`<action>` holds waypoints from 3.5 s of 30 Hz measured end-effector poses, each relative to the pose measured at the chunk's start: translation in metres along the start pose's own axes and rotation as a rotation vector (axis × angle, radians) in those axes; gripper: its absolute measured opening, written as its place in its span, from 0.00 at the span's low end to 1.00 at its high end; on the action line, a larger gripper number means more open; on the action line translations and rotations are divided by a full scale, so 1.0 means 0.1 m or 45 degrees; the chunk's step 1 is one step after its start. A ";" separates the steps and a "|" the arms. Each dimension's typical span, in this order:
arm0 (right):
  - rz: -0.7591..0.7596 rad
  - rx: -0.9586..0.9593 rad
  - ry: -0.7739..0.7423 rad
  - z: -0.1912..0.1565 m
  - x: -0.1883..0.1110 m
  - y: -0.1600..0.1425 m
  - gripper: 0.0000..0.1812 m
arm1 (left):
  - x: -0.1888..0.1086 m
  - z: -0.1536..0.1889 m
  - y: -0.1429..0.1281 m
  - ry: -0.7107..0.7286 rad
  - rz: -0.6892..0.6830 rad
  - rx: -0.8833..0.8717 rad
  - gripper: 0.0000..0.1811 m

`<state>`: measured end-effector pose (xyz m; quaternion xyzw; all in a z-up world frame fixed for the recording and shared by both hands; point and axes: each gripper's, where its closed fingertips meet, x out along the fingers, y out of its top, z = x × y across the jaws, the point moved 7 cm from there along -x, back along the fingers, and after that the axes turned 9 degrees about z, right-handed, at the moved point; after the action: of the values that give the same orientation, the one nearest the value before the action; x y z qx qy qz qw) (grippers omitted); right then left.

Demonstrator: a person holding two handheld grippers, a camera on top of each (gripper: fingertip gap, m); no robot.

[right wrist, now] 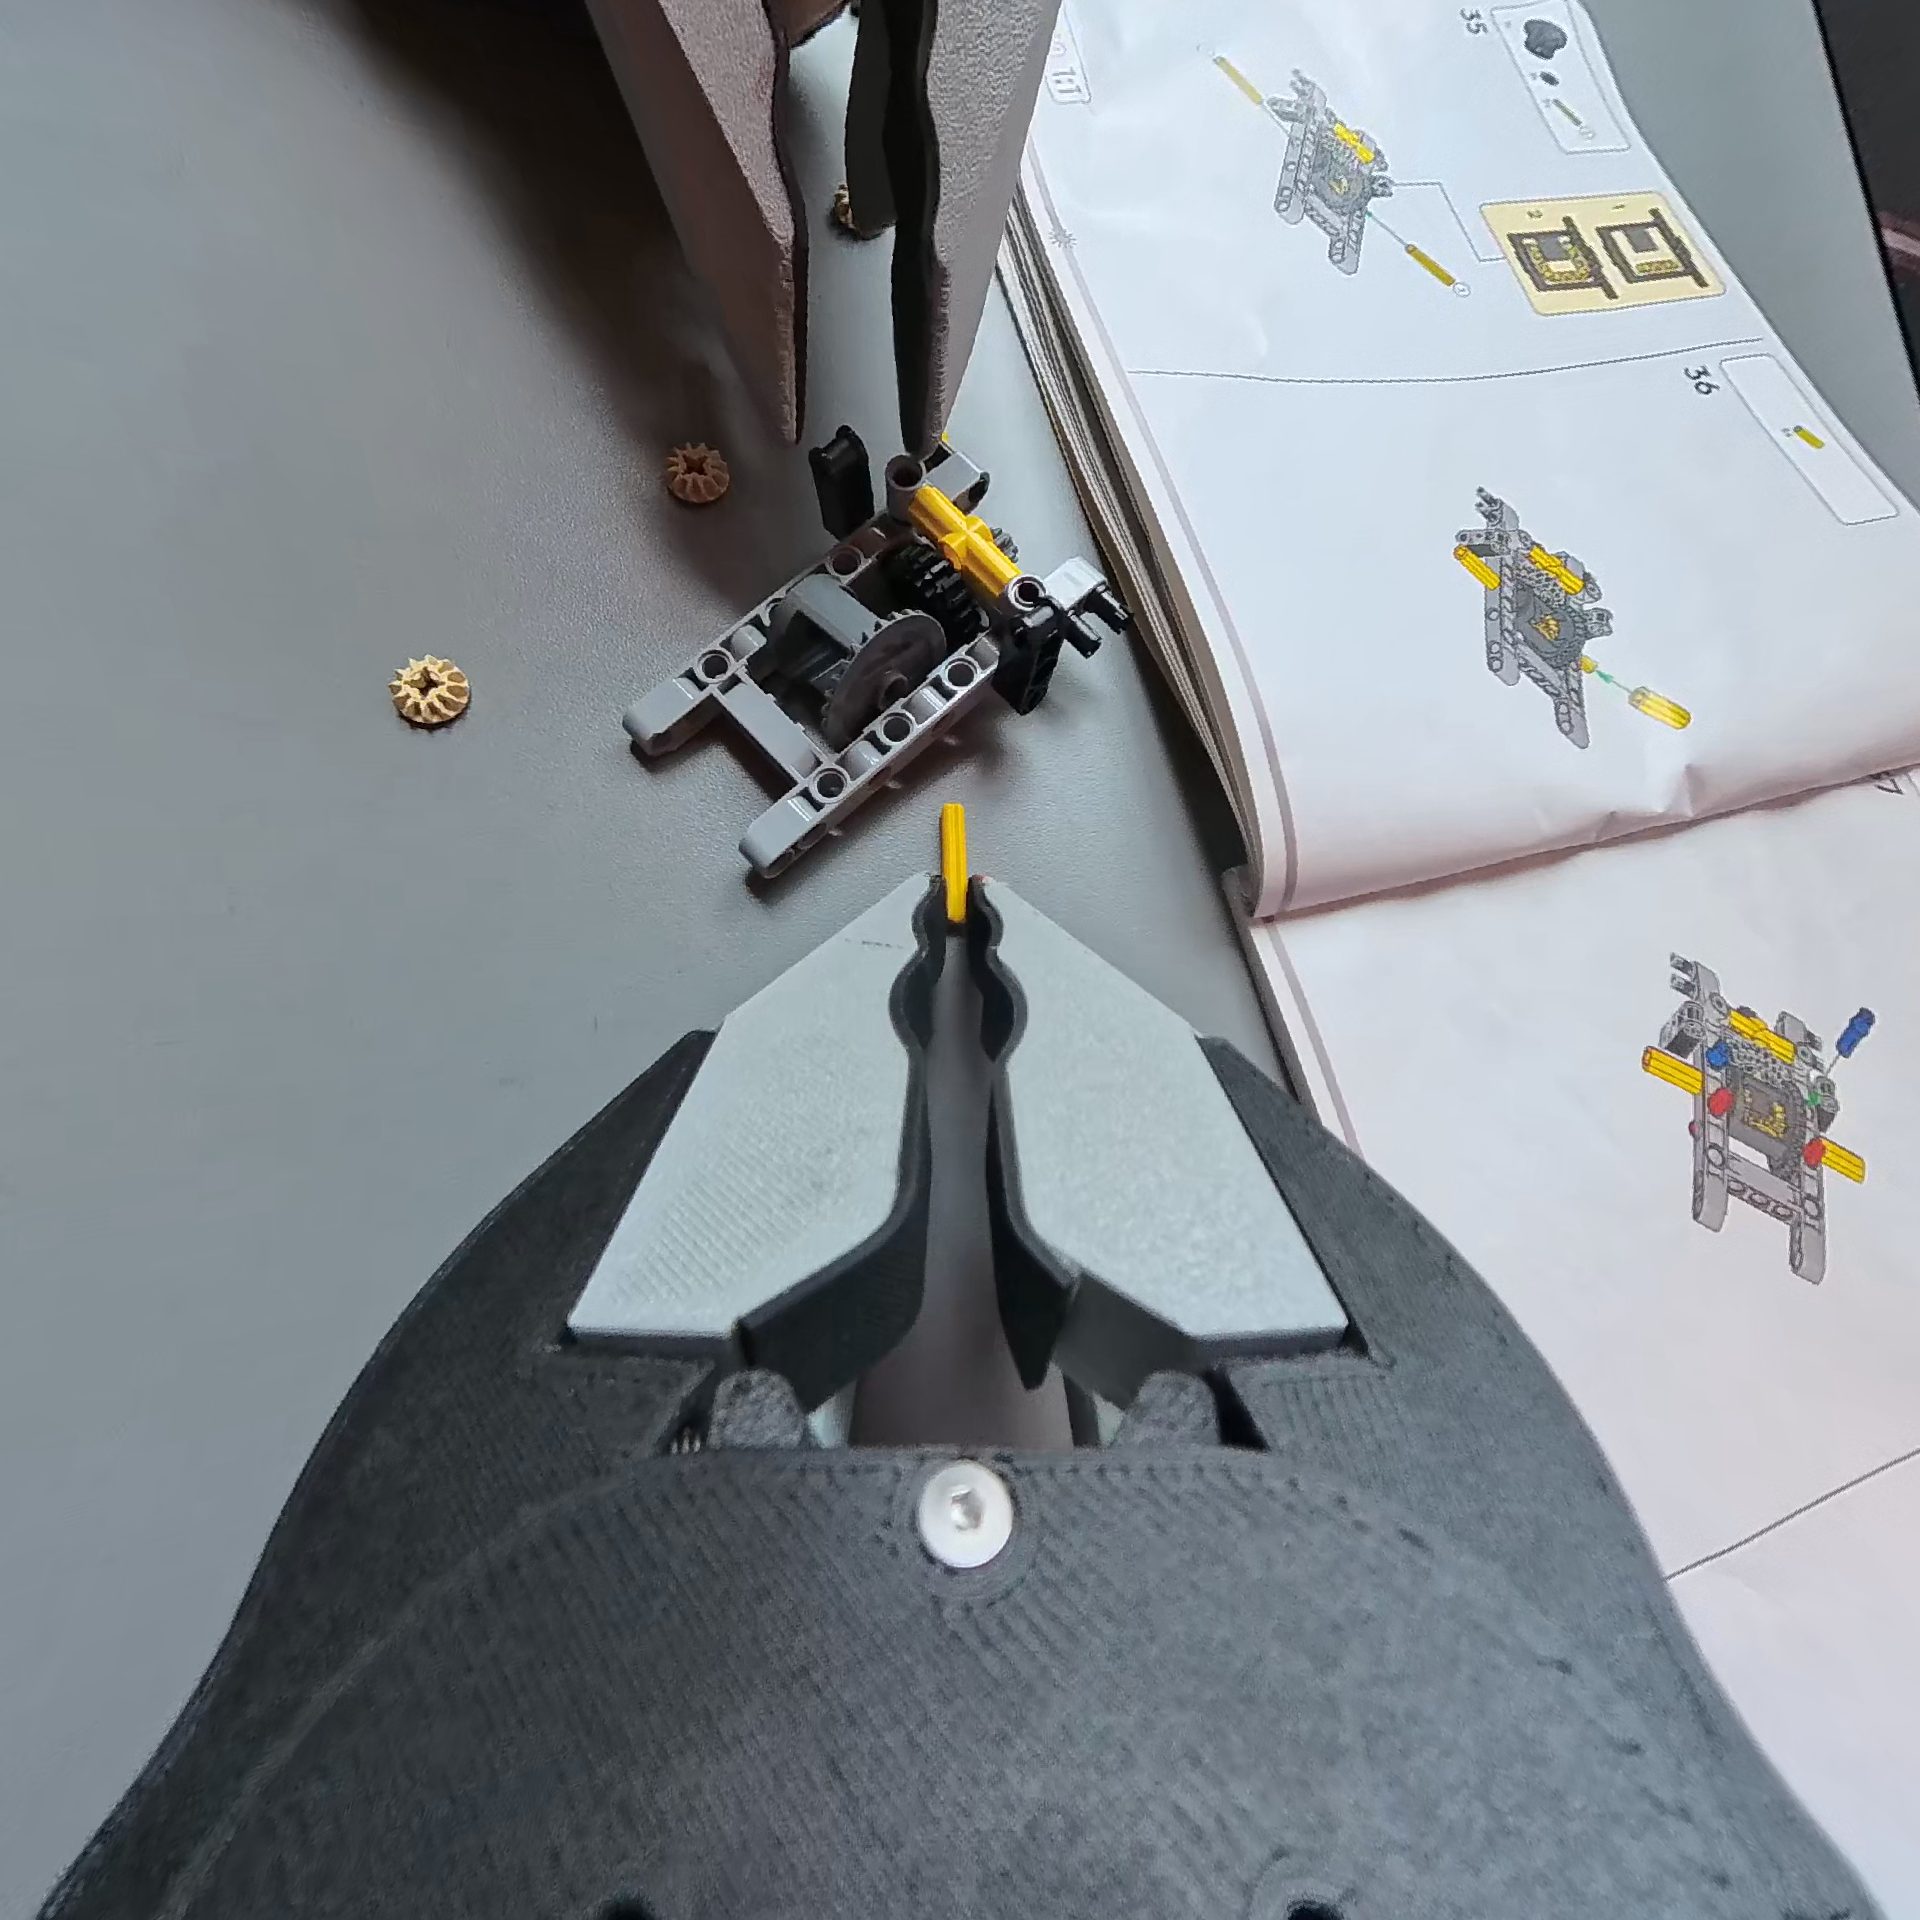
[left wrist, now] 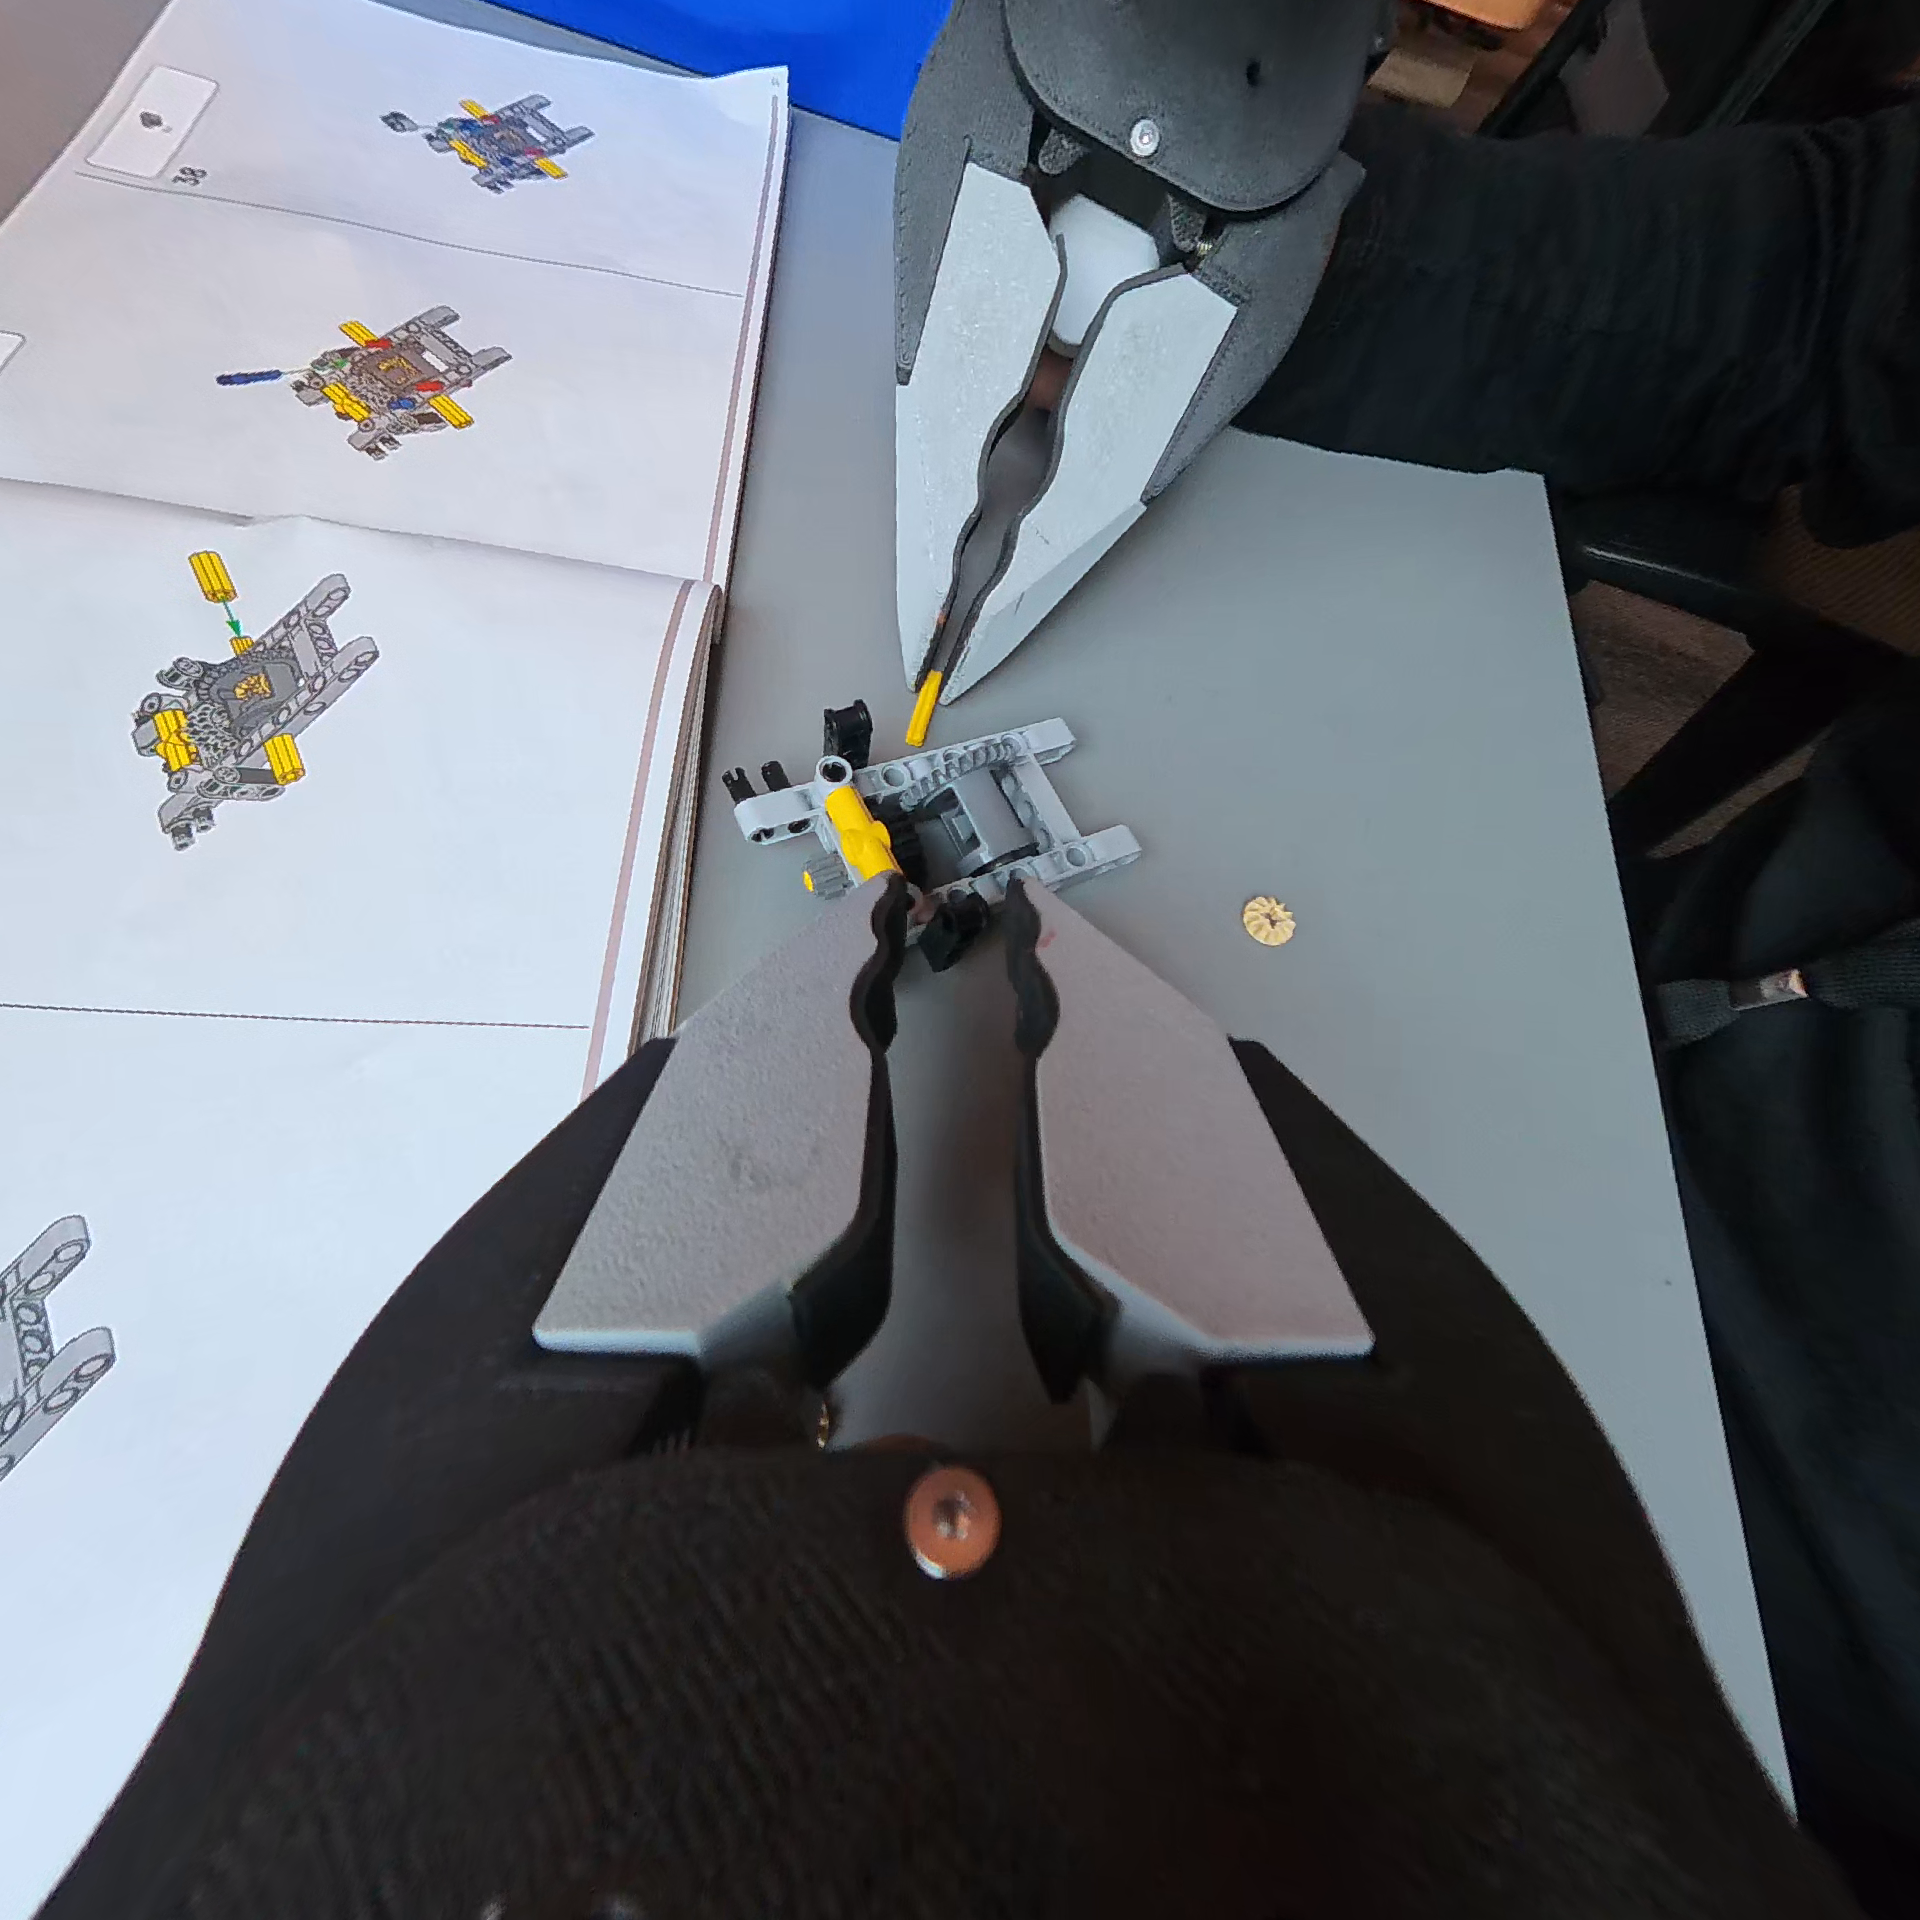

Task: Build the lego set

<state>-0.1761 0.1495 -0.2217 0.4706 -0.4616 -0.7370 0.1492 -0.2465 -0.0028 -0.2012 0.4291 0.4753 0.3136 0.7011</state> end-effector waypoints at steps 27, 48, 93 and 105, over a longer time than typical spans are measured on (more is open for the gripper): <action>-0.001 -0.022 -0.005 -0.02 0.01 0.01 0.00 | 0.01 0.00 -0.01 -0.001 -0.011 0.001 0.08; -0.002 -0.035 -0.008 -0.02 0.01 0.01 0.00 | 0.01 0.00 -0.01 0.000 -0.015 0.007 0.07; 0.299 -0.017 -0.067 -0.15 -0.06 0.31 0.09 | -0.31 0.17 -0.03 0.135 0.168 0.209 0.06; 0.156 -0.052 -0.143 -0.18 0.16 0.31 0.00 | -0.11 0.21 -0.07 0.099 0.020 0.200 0.09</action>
<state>-0.1754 0.1132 -0.2077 0.3963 -0.4822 -0.7609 0.1775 -0.2301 -0.0217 -0.1993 0.4740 0.5221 0.2973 0.6437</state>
